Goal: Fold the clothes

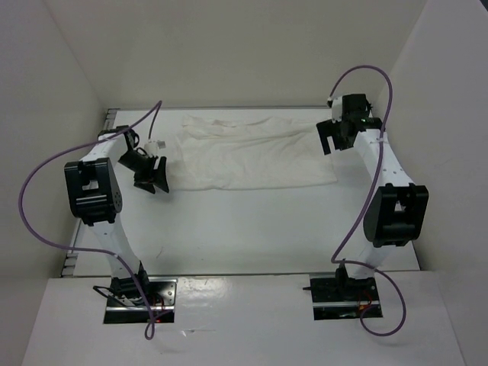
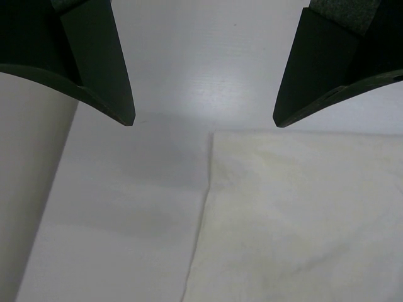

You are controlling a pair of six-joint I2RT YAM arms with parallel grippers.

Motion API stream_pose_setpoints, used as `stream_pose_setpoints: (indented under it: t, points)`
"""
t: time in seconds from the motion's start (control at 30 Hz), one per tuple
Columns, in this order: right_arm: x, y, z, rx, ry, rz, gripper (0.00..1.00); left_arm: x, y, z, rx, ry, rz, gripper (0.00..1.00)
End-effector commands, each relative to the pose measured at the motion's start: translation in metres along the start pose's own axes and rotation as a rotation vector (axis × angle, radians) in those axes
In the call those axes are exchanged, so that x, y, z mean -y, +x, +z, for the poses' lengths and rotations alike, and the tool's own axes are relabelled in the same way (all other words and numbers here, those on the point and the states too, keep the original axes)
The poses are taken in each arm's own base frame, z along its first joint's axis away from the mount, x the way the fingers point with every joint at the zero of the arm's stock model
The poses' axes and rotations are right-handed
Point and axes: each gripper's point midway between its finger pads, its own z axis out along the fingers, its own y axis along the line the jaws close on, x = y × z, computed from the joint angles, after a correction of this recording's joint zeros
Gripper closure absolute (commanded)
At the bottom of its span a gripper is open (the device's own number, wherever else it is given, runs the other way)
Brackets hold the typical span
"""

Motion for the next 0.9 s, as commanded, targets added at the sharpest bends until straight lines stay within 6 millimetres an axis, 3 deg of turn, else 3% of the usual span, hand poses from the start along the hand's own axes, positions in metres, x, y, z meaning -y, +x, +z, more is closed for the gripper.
stream_pose_setpoints:
  t: [0.0, 0.2, 0.4, 0.5, 0.6, 0.87]
  points:
    - [0.008, 0.006, -0.002, 0.039, -0.029, 0.025, 0.01, -0.018, -0.014, 0.012, 0.059, -0.064, -0.047, 0.27]
    - [0.008, 0.022, 0.007, 0.021, -0.103, 0.065, 0.01, -0.041, -0.025, 0.023, 0.091, -0.153, -0.123, 0.28]
    - [0.011, 0.026, 0.016, 0.005, -0.117, 0.081, 0.01, -0.046, -0.032, 0.040, 0.079, -0.139, -0.139, 0.30]
    - [0.011, 0.027, 0.018, -0.005, -0.120, 0.082, 0.01, -0.044, -0.038, 0.043, 0.086, -0.109, -0.137, 0.31]
    - [0.009, 0.031, 0.021, -0.023, -0.126, 0.083, 0.01, -0.040, -0.040, 0.042, 0.082, -0.107, -0.129, 0.38]
    - [0.007, 0.060, 0.035, -0.104, -0.125, 0.092, 0.01, -0.022, -0.017, 0.052, 0.011, -0.020, -0.120, 0.44]
